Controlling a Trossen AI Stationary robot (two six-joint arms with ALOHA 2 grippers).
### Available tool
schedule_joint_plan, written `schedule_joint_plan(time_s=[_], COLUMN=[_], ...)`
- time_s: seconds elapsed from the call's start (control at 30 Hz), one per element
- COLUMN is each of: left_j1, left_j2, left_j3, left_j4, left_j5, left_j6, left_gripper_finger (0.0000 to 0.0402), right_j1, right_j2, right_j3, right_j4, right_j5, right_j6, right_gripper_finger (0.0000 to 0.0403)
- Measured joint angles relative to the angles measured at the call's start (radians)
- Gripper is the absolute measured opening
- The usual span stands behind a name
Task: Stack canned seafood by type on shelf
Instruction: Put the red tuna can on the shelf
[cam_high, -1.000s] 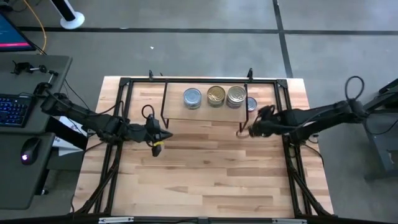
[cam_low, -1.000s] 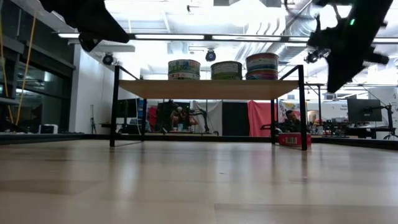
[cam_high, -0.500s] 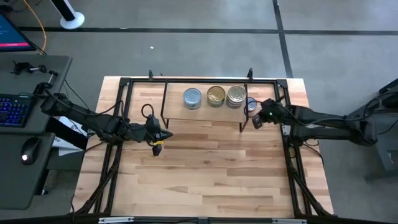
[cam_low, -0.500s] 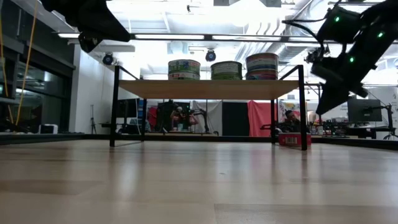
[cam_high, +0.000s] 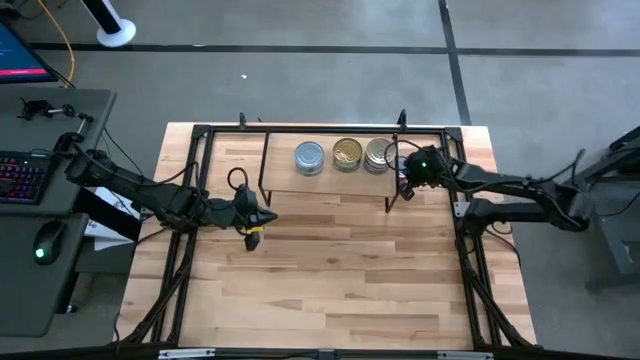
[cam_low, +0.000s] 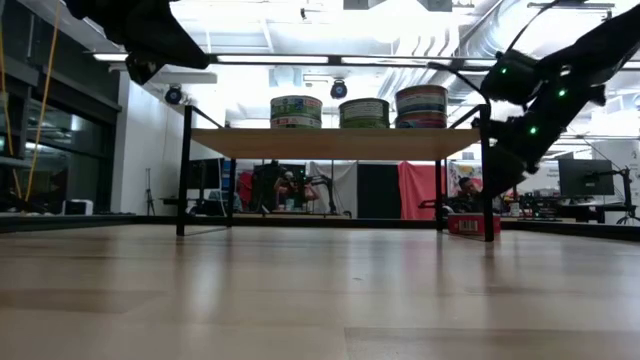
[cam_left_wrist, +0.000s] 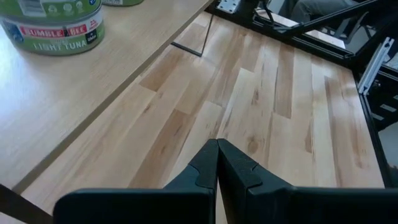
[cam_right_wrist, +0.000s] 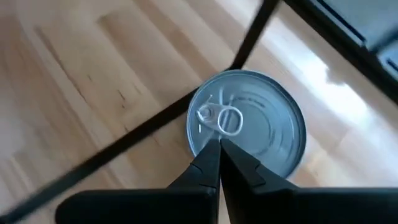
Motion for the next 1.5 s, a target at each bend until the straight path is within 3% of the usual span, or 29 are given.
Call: schedule_joint_plan(time_s=[0.13,0.37,0.77,0.93,1.2,1.5], left_j1=[0.0,0.0,0.0,0.0,0.0,0.0], left_j2=[0.0,0.0,0.0,0.0,0.0,0.0], left_j3=[0.0,0.0,0.0,0.0,0.0,0.0], left_j4=[0.001,0.001,-0.062,-0.103,-0.103,-0.103], left_j5=[-0.002,-0.004,-0.004,-0.004,0.012,0.056], left_j6=[0.013,0.014,0.016,0.015,0.031,0.044], left_gripper_finger=[0.0,0.0,0.0,0.0,0.0,0.0], right_j1=[-0.021,-0.022,0.115,0.209,0.418,0.718], right_j2=[0.077,0.158,0.089,0.034,-0.037,-0.063], right_j3=[0.0,0.006,0.009,0.008,0.009,0.008], right_j4=[0.068,0.057,-0.176,-0.292,-0.434,-0.486], right_j5=[0.001,-0.023,-0.094,-0.147,-0.147,-0.202], right_j6=[-0.118,-0.084,0.463,0.559,0.768,0.961], right_gripper_finger=[0.0,0.0,0.0,0.0,0.0,0.0])
